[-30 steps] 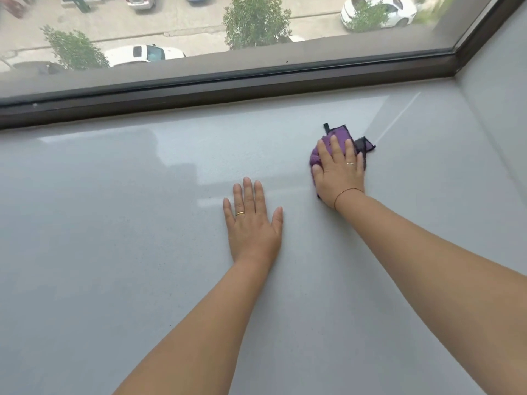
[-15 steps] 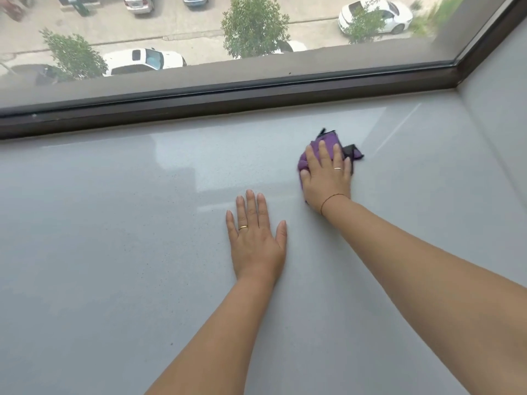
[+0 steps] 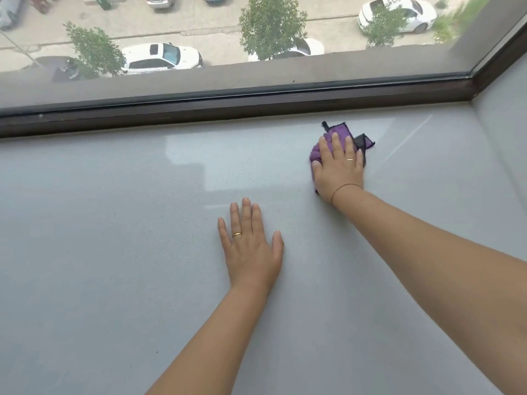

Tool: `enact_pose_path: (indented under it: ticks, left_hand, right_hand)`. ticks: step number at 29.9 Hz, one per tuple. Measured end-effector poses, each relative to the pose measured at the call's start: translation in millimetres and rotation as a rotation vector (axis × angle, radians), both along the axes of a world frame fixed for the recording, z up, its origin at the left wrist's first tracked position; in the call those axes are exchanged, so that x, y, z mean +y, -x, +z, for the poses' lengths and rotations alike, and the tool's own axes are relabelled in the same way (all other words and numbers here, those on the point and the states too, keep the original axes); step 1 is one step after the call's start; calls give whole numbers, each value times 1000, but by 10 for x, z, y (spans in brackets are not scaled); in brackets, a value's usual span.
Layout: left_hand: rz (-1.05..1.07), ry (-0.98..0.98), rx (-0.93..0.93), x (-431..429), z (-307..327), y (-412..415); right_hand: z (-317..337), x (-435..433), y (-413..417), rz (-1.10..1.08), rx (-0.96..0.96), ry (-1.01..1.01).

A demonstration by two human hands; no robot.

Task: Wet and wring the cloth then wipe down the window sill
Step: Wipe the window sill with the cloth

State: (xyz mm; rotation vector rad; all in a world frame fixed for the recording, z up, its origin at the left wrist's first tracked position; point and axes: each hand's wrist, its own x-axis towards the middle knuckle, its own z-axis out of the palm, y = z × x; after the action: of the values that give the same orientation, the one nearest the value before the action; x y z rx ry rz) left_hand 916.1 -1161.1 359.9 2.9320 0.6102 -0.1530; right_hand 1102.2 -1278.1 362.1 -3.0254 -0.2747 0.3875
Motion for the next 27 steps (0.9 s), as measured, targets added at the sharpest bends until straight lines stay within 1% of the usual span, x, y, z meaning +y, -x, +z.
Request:
enact_pose_path:
  ticks: [1, 2, 5, 6, 7, 8, 9, 13, 16, 17, 19, 22, 25, 27]
  left_hand:
    - [11, 5, -17, -32, 31, -71]
    - [15, 20, -34, -62, 59, -168]
    - [-2, 64, -53, -109, 86, -490]
    - [-13, 80, -30, -106, 78, -568]
    - [-25, 95, 8, -101, 60, -614]
    - [-37, 105, 47, -98, 34, -629]
    - [-46, 106, 77, -95, 7, -626]
    - [-61, 89, 95, -90, -43, -588]
    - [-59, 85, 105, -93, -45, -602]
    - [-58, 85, 108, -100, -44, -610]
    - [-59, 86, 110, -110, -44, -626]
    - [-63, 69, 114, -110, -53, -638]
    - [-68, 67, 111, -93, -53, -643]
    - [-66, 61, 117, -93, -50, -635]
  right_hand:
    - [-7, 152, 49, 1, -1, -12]
    - [-13, 308, 96, 71, 3, -39]
    - [15, 557, 118, 439, 55, -116]
    - [24, 510, 41, 517, 63, -121]
    - [20, 413, -56, 550, 52, -115]
    - [10, 277, -167, 532, 28, -105]
    - [0, 114, -296, 469, 3, -99]
    - [-7, -407, -661, 114, -31, -66]
    - [-24, -153, -589, -46, -34, -59]
    - [-27, 6, -532, -57, -31, -64]
    - [-37, 359, -398, 46, -17, -82]
    - [-14, 782, -242, 320, 22, -129]
    - [2, 794, -339, 538, 47, -162]
    - [4, 598, -488, 589, 23, -159]
